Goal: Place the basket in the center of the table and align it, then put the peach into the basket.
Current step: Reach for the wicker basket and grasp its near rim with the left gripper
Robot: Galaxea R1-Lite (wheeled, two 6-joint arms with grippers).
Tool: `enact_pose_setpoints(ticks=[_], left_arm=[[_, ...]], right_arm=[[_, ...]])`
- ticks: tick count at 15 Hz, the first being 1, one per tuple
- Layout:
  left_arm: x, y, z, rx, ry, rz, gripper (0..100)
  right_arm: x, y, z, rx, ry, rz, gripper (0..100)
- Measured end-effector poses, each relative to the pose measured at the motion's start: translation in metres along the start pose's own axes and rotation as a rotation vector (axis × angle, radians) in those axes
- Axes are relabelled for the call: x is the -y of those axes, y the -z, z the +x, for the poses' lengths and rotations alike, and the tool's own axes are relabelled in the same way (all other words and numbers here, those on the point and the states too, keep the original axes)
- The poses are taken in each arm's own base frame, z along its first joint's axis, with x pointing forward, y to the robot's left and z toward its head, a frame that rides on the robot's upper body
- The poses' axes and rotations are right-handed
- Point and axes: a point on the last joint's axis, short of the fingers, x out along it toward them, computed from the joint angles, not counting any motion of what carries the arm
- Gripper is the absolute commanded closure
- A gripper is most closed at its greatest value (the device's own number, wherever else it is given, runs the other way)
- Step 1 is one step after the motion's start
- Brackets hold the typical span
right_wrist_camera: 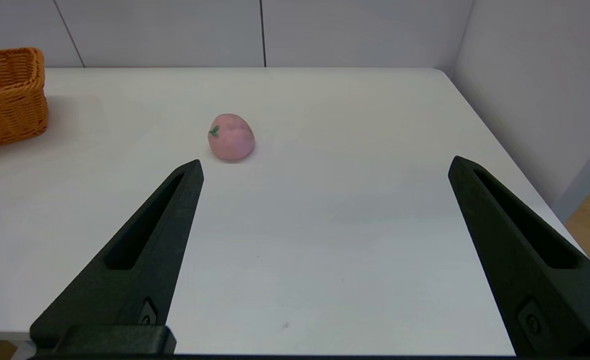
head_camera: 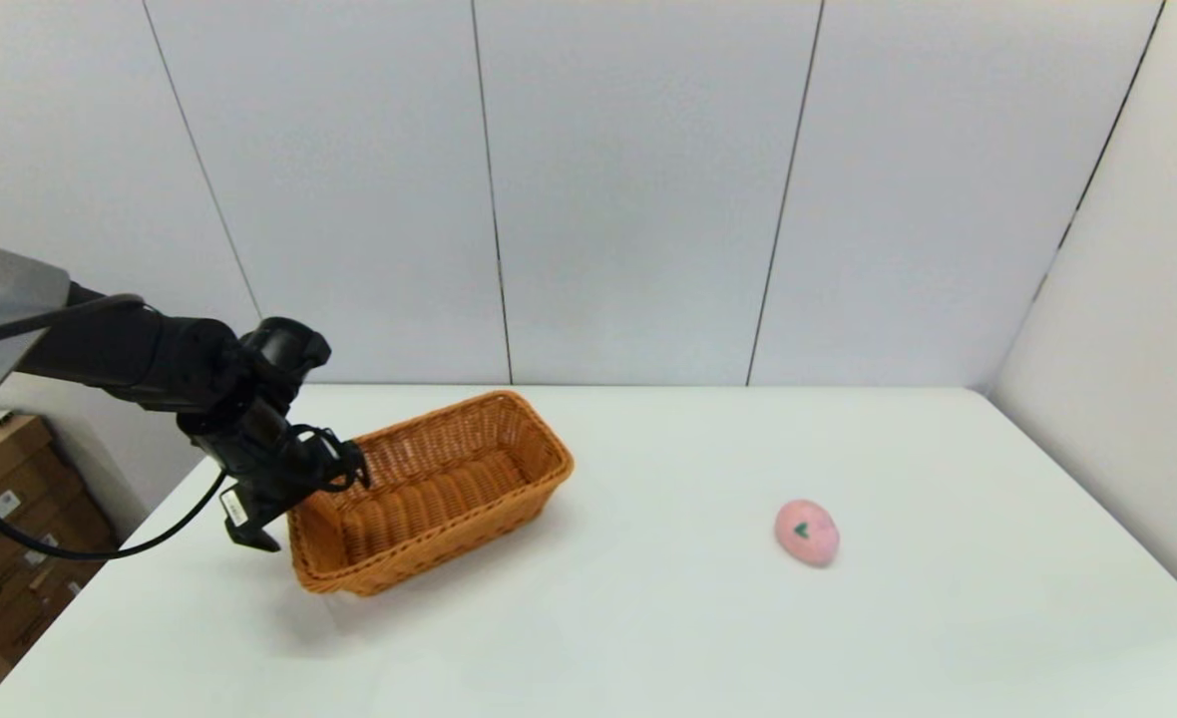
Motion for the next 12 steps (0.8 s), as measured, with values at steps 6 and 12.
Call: enact_pose_setpoints(ticks=[6, 12], left_arm=[[0.007, 0.003, 0.016, -0.039, -0.013, 0.044, 0], [0.007, 0.005, 0.025, -0.077, -0.019, 0.046, 0]], right_arm=[[0.000, 0.000, 0.000, 0.000, 0.000, 0.000, 0], [0.000, 0.000, 0.000, 0.001, 0.000, 0.000, 0]])
